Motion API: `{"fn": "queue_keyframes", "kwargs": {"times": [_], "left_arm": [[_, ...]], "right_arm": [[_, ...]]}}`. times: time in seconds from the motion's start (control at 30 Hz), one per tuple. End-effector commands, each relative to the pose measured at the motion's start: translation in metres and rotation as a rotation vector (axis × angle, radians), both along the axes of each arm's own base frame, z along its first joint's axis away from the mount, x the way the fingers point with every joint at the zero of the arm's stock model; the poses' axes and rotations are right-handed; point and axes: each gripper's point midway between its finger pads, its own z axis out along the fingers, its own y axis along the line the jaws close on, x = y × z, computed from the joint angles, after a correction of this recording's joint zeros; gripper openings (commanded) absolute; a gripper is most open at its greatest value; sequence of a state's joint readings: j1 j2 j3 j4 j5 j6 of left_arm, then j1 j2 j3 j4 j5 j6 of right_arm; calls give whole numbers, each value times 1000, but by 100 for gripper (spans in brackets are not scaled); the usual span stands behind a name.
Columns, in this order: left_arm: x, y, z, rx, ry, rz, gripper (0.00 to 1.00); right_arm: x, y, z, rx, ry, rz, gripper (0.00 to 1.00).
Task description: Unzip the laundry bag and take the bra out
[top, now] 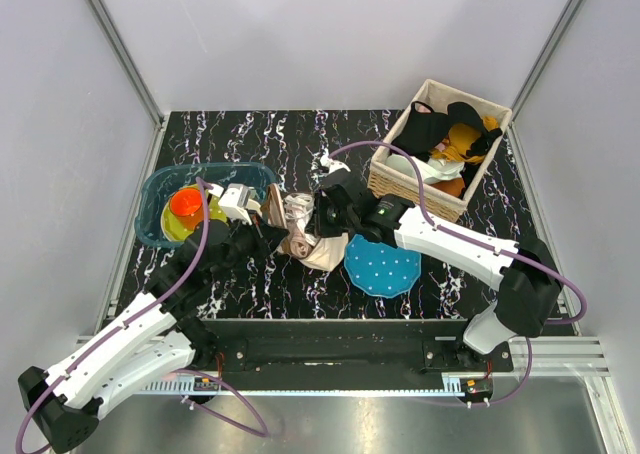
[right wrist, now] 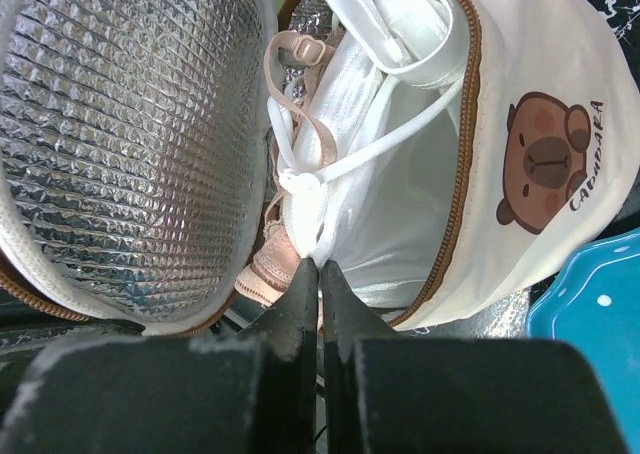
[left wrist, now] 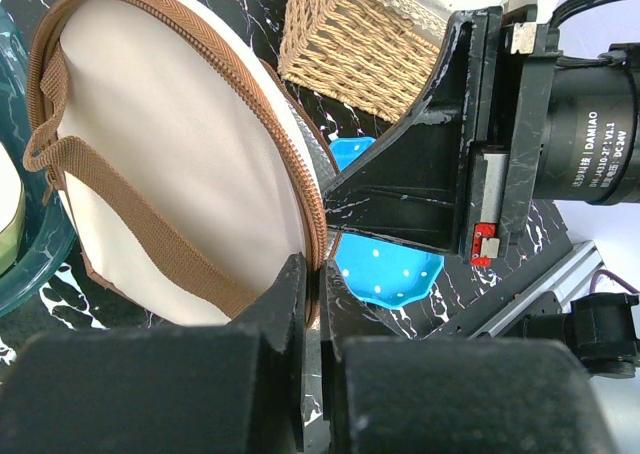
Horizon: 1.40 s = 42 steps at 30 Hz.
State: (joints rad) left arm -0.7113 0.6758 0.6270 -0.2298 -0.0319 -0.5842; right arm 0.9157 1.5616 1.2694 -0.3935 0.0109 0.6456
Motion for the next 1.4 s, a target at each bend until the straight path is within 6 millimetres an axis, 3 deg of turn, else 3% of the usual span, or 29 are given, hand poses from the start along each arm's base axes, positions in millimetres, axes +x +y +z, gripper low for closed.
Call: {"fn": "queue_keyframes", "kwargs": {"times": [0.0, 0.17, 0.23, 0.27, 0.43, 0.47, 0.57, 0.7, 0.8, 0.93, 1.1, 1.17, 1.27, 1.37], "left_arm": [[2, -5, 24, -70, -59, -9, 0], [2, -1, 21, -63, -57, 7, 0], [2, 0, 19, -62, -52, 9, 0], [2, 0, 19, -61, -51, 9, 0], [1, 1, 19, -54, -48, 10, 0], [1, 1, 21, -53, -51, 9, 0], [2, 2, 19, -46, -47, 13, 0], [3, -1, 19, -57, -42, 9, 0], [4, -3, 18, -54, -40, 2, 0], [5, -5, 20, -55, -42, -1, 0], [5, -7, 19, -53, -35, -5, 0], [5, -7, 17, -51, -31, -7, 0], [5, -7, 17, -52, -28, -8, 0], [5, -8, 19, -56, -33, -11, 0]], "right_arm": [[8, 7, 50, 90, -96, 0, 0], [5, 7, 113, 195, -186, 27, 0], [3, 4, 126, 212, -215, 34, 0], [6, 2, 124, 200, -229, 23, 0], [20, -12, 40, 38, -108, 3, 0], [13, -10, 38, 51, -71, 33, 0], [15, -10, 76, 114, -137, 26, 0], [13, -22, 152, 209, -286, 16, 0], [12, -33, 180, 243, -346, -10, 0], [9, -40, 186, 248, -365, -17, 0], [8, -40, 161, 213, -318, -16, 0], [6, -39, 161, 215, -315, -12, 0], [9, -46, 175, 216, -363, -30, 0], [15, -55, 202, 215, -441, -59, 0]]}}
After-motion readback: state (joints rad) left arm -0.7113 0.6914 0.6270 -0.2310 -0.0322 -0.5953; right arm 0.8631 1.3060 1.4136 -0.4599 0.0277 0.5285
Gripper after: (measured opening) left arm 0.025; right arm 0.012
